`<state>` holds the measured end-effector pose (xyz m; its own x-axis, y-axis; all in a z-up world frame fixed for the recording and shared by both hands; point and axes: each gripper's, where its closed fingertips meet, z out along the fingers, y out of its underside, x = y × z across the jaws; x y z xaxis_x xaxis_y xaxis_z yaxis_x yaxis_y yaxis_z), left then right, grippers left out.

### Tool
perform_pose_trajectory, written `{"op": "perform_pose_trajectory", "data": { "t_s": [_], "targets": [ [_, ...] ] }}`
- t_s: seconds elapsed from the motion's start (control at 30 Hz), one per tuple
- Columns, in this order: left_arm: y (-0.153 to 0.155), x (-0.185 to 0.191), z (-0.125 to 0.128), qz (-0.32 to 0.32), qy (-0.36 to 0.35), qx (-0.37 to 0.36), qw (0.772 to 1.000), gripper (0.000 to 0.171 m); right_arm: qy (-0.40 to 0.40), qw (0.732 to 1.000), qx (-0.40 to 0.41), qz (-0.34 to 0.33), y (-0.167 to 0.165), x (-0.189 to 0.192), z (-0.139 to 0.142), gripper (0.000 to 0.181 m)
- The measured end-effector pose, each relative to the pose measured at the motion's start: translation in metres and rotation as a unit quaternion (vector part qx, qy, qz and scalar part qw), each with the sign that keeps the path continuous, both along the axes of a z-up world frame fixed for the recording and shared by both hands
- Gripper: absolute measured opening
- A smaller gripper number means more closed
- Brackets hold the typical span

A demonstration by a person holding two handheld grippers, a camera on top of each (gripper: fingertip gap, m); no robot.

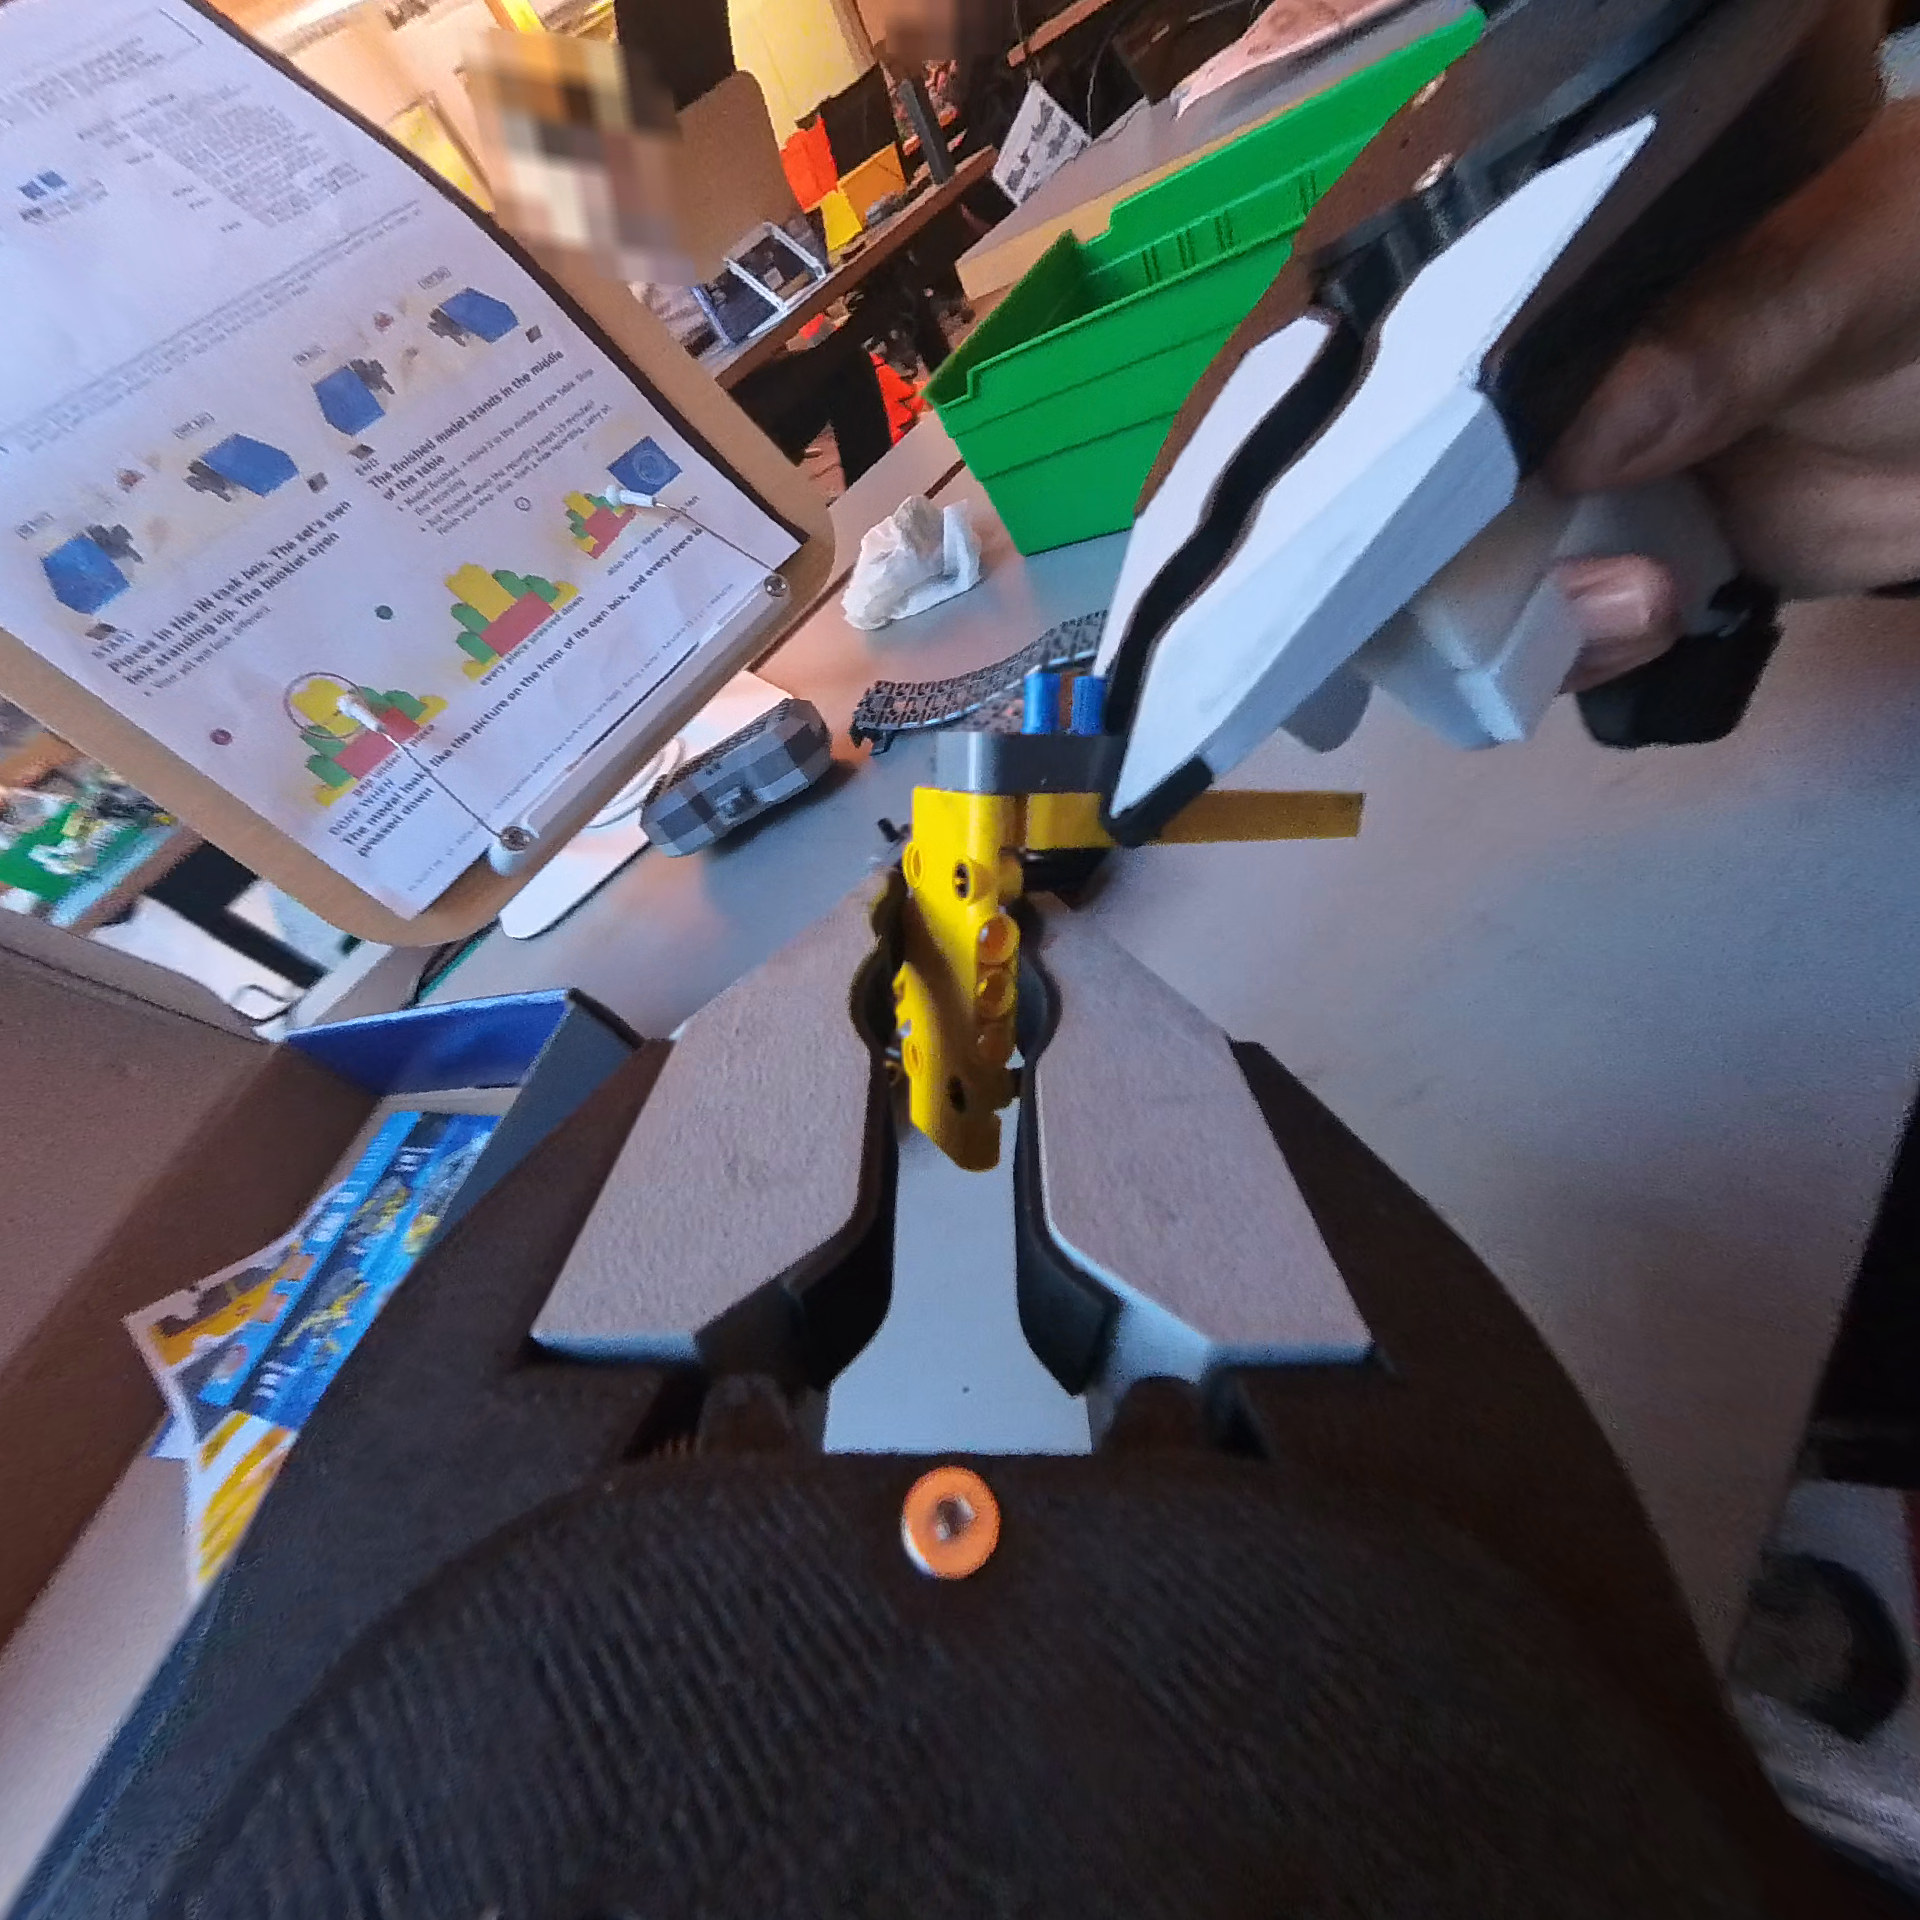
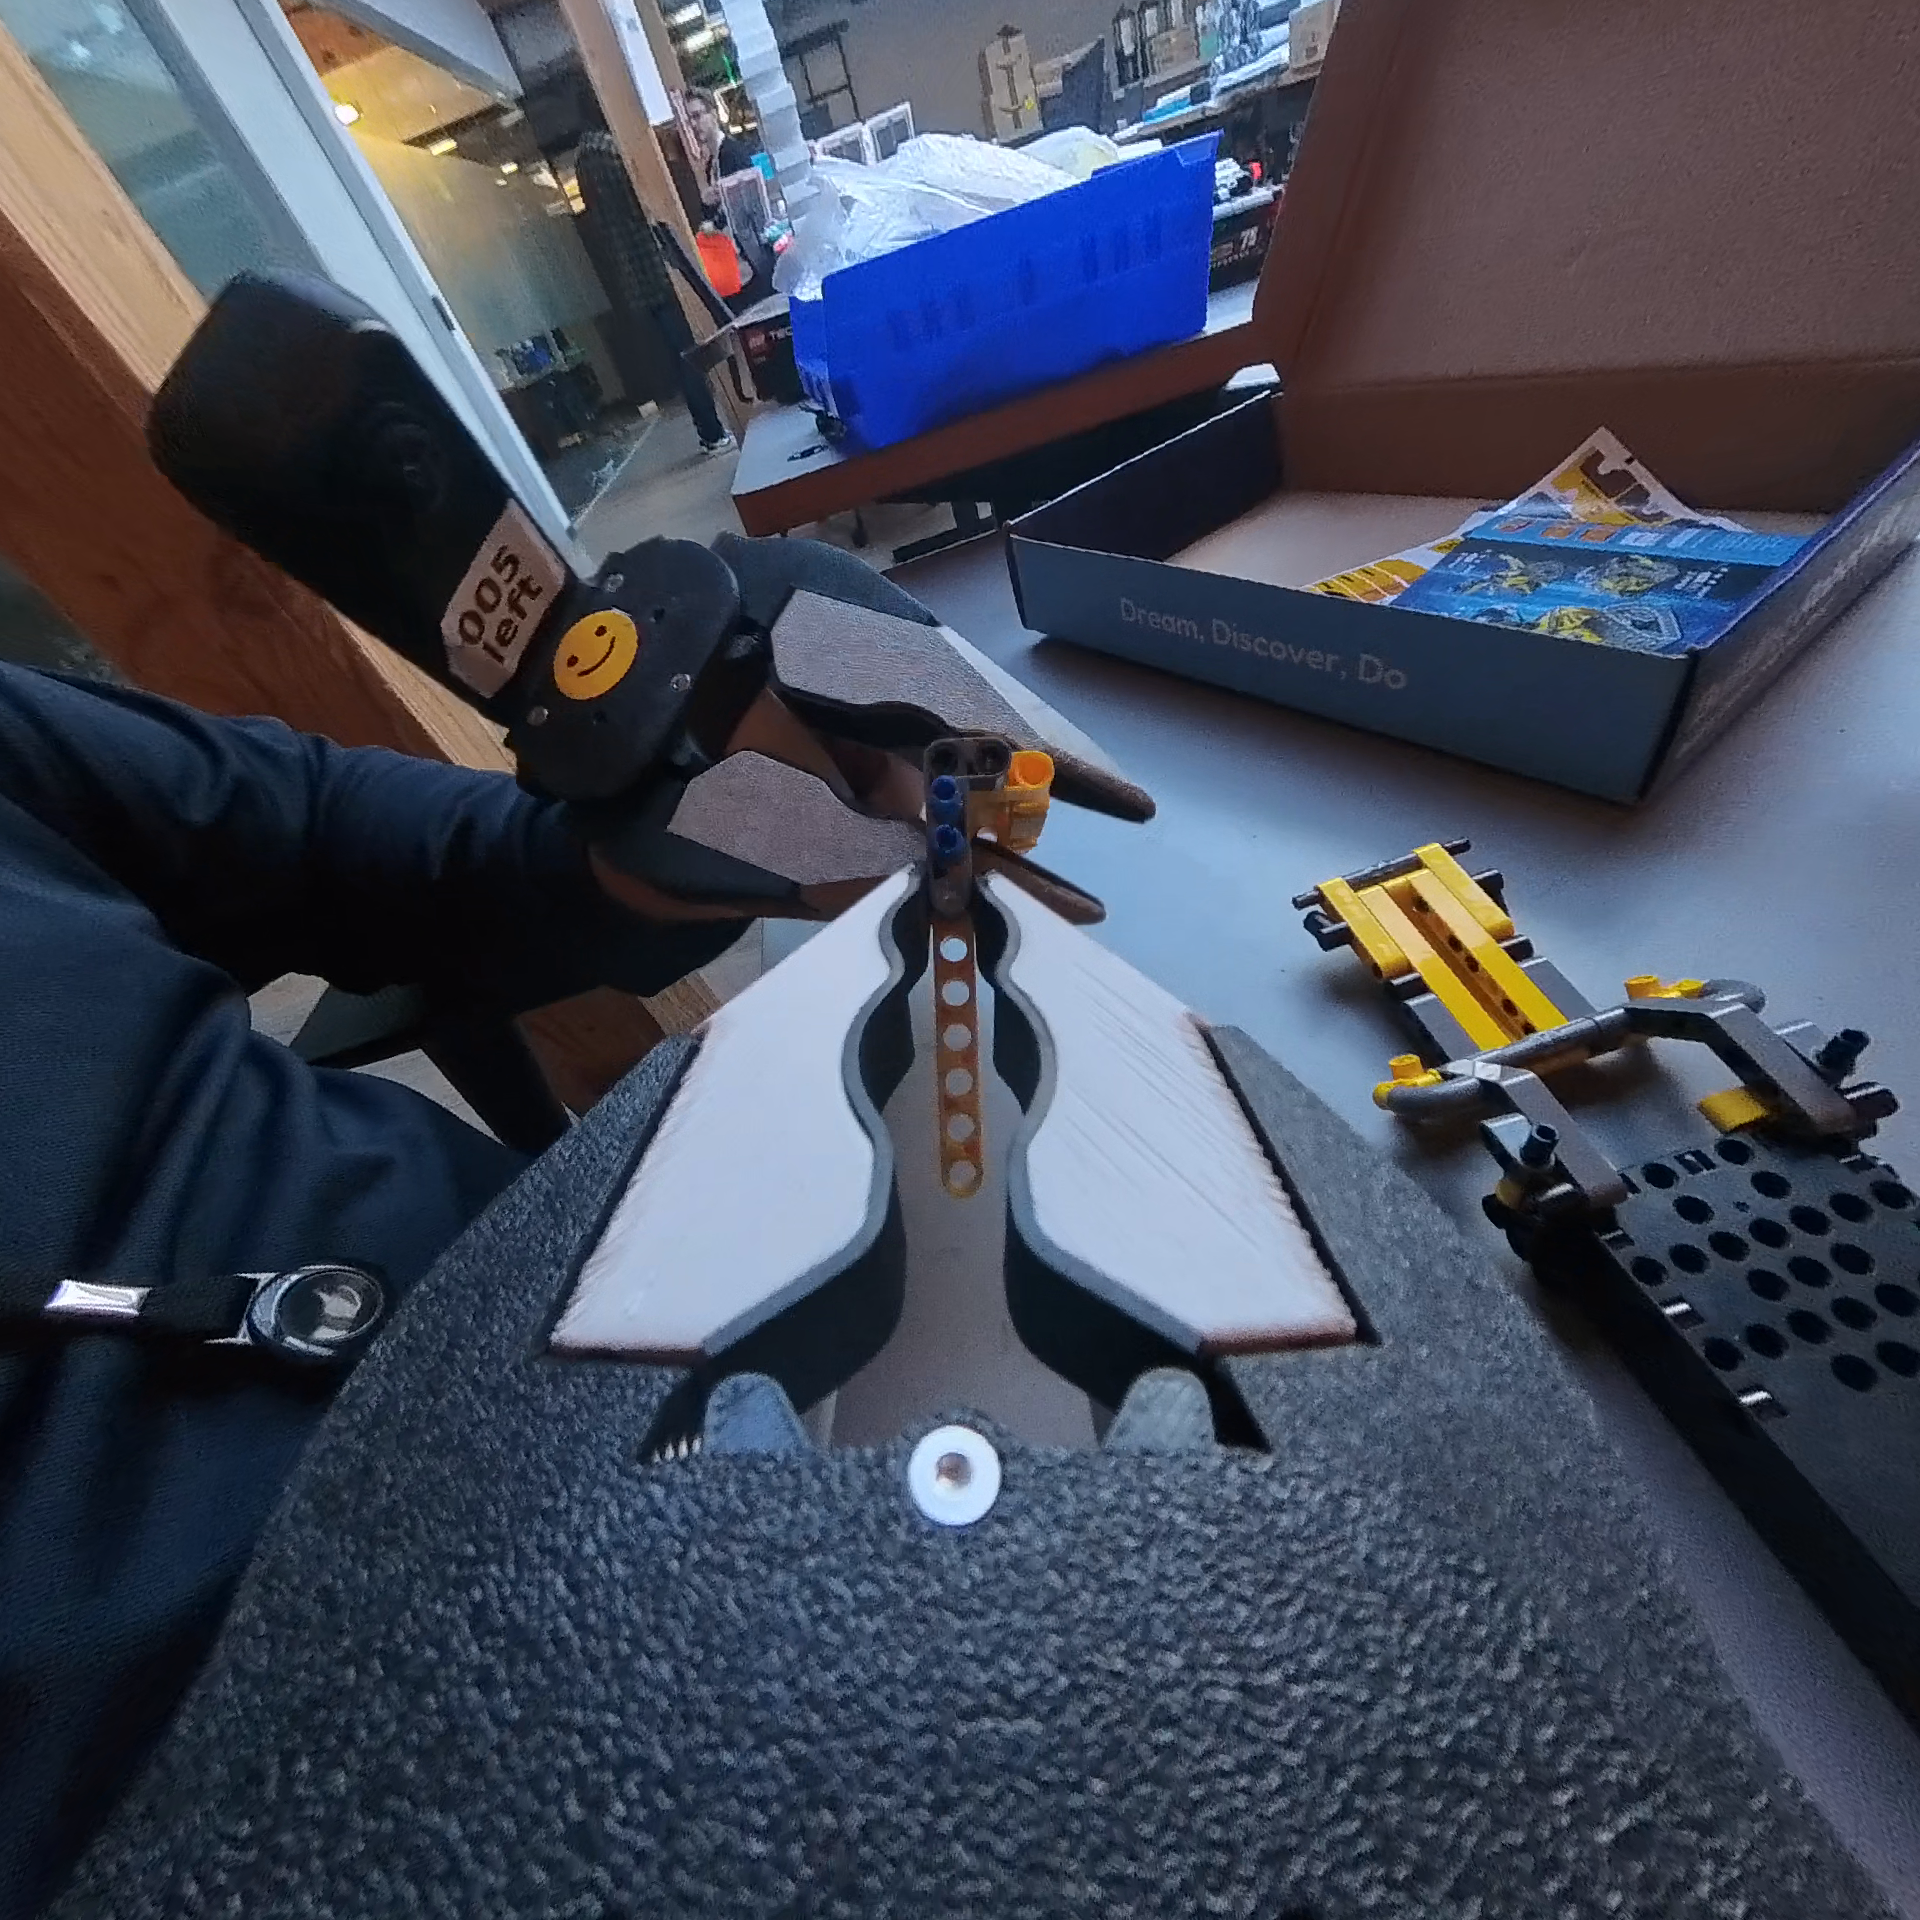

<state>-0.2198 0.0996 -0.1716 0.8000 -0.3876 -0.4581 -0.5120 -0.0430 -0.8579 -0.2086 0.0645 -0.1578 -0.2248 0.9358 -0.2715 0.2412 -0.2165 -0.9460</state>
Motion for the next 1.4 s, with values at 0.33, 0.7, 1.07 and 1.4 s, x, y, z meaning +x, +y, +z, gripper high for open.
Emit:
{"op": "perform_pose_trajectory", "data": {
  "t_s": [0.33, 0.7, 1.07, 1.4],
  "targets": [
    [0.0, -0.004, -0.007, 0.015, 0.1, 0.012, 0.995, 0.006, -0.033, 0.999, 0.012, 0.018, -0.004, 0.001, -0.011, 0.006],
    [0.0, 0.001, -0.014, 0.022, 0.159, 0.026, 0.987, 0.005, -0.032, 0.999, -0.016, 0.009, -0.001, -0.002, -0.013, 0.007],
    [0.003, -0.003, -0.028, 0.028, 0.161, -0.008, 0.987, 0.005, -0.059, 0.998, -0.016, -0.003, 0.004, -0.004, -0.025, 0.007],
    [0.004, -0.008, -0.028, 0.031, 0.166, -0.004, 0.986, 0.006, -0.059, 0.998, -0.013, -0.008, 0.009, -0.001, -0.023, 0.006]
  ]
}}
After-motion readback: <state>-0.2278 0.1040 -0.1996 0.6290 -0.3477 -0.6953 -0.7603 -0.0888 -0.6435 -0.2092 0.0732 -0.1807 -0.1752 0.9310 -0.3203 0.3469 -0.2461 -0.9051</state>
